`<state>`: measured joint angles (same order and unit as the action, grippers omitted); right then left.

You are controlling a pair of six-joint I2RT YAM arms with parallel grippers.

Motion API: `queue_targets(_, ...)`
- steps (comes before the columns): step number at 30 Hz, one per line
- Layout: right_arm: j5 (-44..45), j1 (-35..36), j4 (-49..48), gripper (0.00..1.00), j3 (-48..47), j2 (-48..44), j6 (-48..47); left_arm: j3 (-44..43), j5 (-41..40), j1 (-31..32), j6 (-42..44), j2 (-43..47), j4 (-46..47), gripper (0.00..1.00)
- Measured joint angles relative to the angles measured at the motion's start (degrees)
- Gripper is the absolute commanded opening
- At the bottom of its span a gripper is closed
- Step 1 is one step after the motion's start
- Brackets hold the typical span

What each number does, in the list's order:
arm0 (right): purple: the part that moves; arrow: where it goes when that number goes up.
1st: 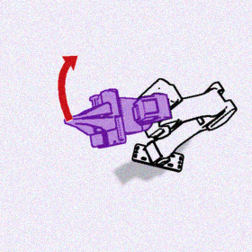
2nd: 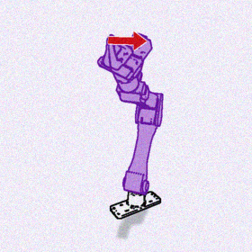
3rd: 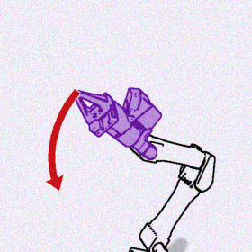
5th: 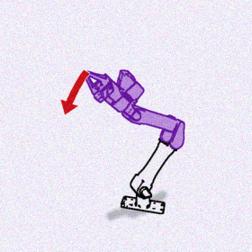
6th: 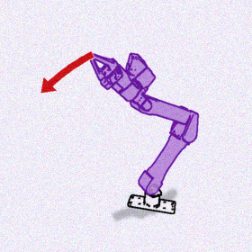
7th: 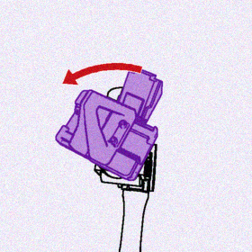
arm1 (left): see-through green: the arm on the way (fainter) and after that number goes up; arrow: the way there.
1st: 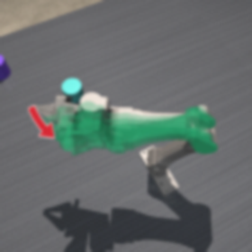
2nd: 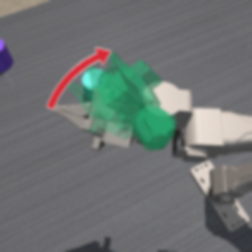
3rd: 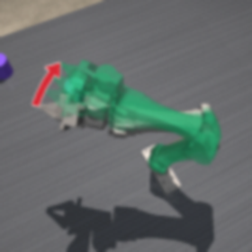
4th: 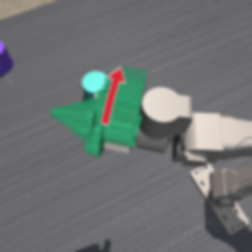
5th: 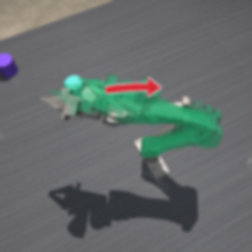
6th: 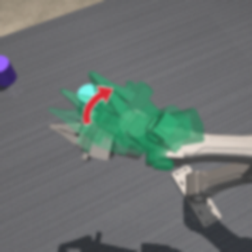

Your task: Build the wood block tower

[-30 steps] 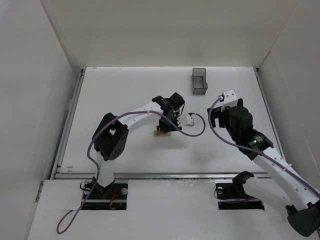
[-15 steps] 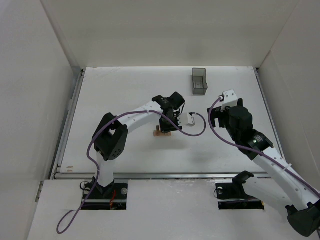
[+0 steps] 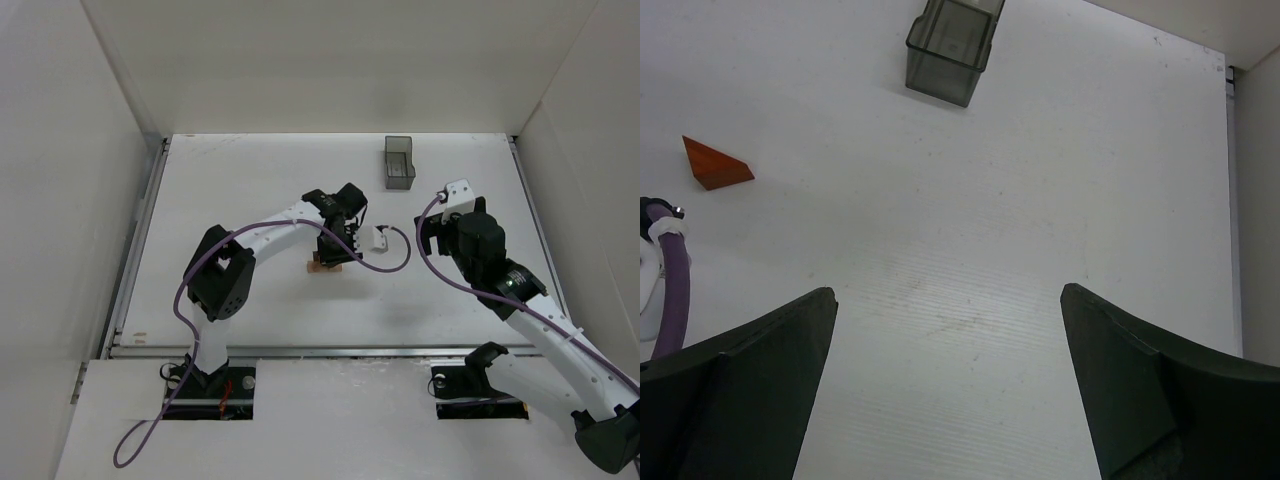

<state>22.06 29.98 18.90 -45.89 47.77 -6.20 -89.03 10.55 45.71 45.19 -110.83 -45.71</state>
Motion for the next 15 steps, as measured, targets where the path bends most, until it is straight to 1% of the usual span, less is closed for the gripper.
queue_targets(15, 0.0, 0.0, 0.0, 0.99, 0.0, 0.0, 0.0, 0.0, 0.0, -0.5, 0.0, 0.0, 0.1, 0.31)
